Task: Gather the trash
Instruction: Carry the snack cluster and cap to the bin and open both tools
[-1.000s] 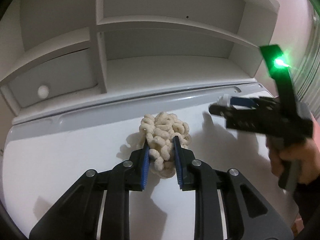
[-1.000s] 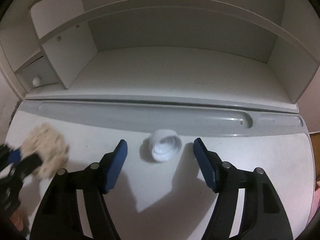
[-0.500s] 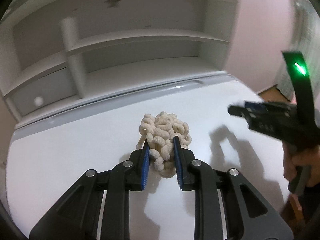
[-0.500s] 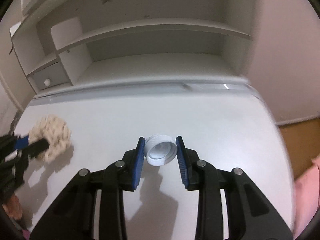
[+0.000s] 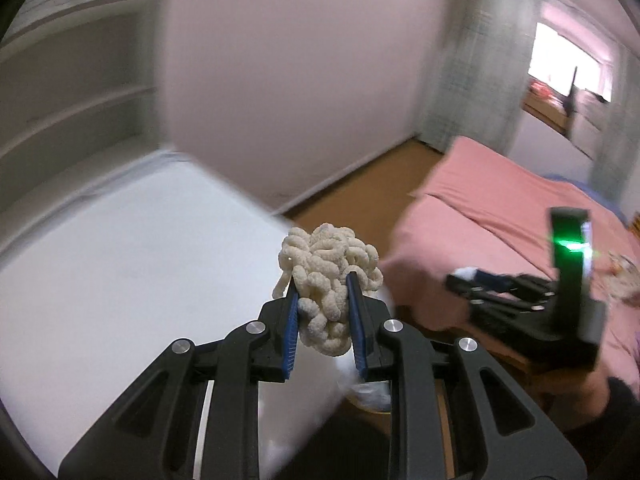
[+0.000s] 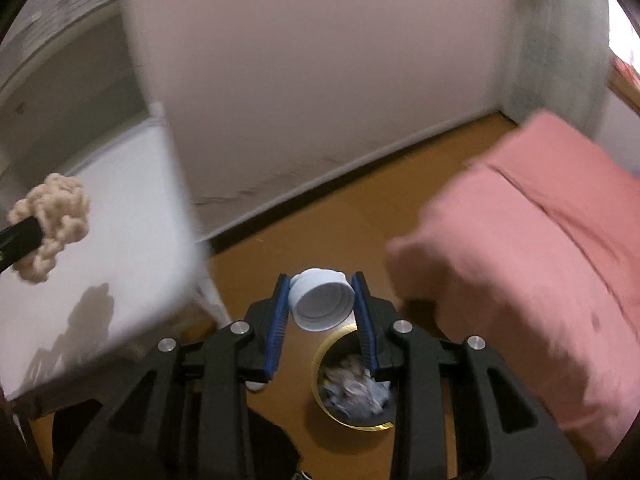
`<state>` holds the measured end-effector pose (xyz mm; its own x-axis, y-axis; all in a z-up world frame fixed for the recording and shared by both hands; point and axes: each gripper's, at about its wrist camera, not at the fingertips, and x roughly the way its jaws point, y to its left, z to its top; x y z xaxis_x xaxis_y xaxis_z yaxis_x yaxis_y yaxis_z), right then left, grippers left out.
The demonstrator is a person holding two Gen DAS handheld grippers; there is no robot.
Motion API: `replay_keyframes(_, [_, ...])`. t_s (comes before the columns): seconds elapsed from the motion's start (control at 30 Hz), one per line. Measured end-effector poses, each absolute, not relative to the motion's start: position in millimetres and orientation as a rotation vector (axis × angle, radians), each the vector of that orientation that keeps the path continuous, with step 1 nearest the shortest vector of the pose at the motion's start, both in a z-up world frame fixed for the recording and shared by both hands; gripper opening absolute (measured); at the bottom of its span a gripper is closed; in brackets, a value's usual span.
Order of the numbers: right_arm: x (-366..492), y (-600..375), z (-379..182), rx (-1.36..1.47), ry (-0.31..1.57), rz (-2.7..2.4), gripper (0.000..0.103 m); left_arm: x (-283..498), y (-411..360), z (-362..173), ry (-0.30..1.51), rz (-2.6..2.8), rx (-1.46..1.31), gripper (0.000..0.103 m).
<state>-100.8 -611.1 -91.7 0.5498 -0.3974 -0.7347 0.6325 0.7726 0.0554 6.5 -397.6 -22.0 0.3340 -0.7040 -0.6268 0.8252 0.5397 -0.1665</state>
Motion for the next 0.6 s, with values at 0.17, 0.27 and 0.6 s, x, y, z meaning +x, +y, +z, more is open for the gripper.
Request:
replay_keyframes(0.17, [-129.1,-657.6,-137.5,0.421,0.833,-0.696,0.031,-30.1,-459.8,-58.1,0.738,-1.113,0.276,0.021])
replay_keyframes(0.27, [-129.7,-670.9,-162.0,0.476,0.864,-0.705,0.031,-43.8,-477.4,-79.1,0.755,-1.133,0.322,0.021])
replay_keyframes(0.6, [-140.2,-693.2,-212.2,0.582,0.992,-0.689,0.032,-46.8,-517.8,-111.6,0.826,-1.152,0.368,0.021])
